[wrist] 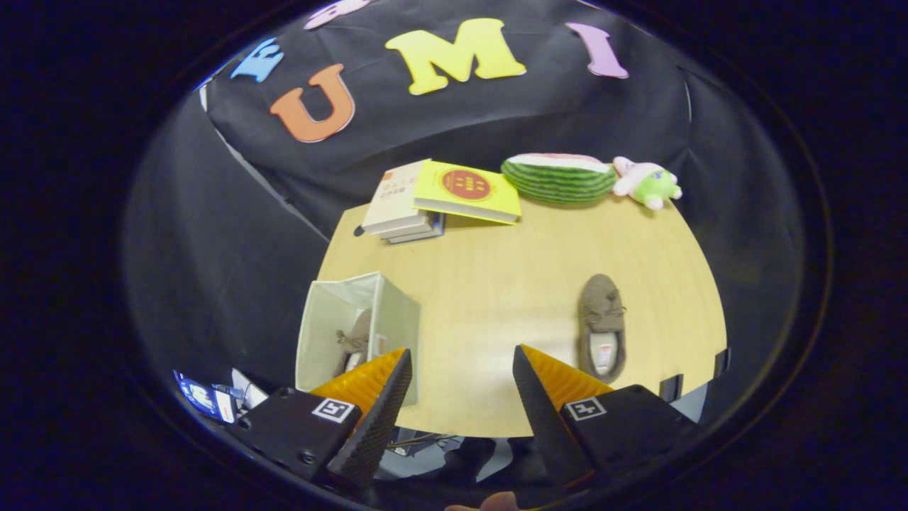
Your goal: Open the storage box then place both shoes into the box .Put the left shoe in first, then the right shoe, with the right side of both shoes facing outward in a uniform manner.
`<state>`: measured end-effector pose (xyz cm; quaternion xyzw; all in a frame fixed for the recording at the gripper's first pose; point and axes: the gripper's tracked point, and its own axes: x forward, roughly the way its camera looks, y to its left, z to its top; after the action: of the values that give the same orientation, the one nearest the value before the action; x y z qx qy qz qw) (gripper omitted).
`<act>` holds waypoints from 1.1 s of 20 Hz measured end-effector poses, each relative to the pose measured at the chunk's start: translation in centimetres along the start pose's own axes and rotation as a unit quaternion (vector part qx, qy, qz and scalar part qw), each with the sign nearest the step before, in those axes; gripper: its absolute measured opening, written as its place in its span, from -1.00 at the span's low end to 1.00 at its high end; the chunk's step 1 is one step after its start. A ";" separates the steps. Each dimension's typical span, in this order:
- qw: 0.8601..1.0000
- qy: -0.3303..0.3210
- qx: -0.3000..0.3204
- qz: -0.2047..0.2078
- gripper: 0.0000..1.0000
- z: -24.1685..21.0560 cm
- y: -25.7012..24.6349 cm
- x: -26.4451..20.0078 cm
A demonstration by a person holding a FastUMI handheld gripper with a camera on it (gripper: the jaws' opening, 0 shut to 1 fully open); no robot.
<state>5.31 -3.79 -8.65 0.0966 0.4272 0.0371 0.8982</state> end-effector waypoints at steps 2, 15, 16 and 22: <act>1.000 0.001 0.006 -0.015 0.85 -0.3 -4.2 -0.2; 0.988 0.149 0.015 -0.049 0.86 -4.5 -21.0 8.6; 0.985 0.164 0.020 -0.043 0.86 -4.9 -21.5 9.5; 0.974 0.226 0.024 -0.026 0.85 -7.1 -23.1 14.7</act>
<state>8.75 -23.25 -28.92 0.0958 0.6220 0.0241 0.7767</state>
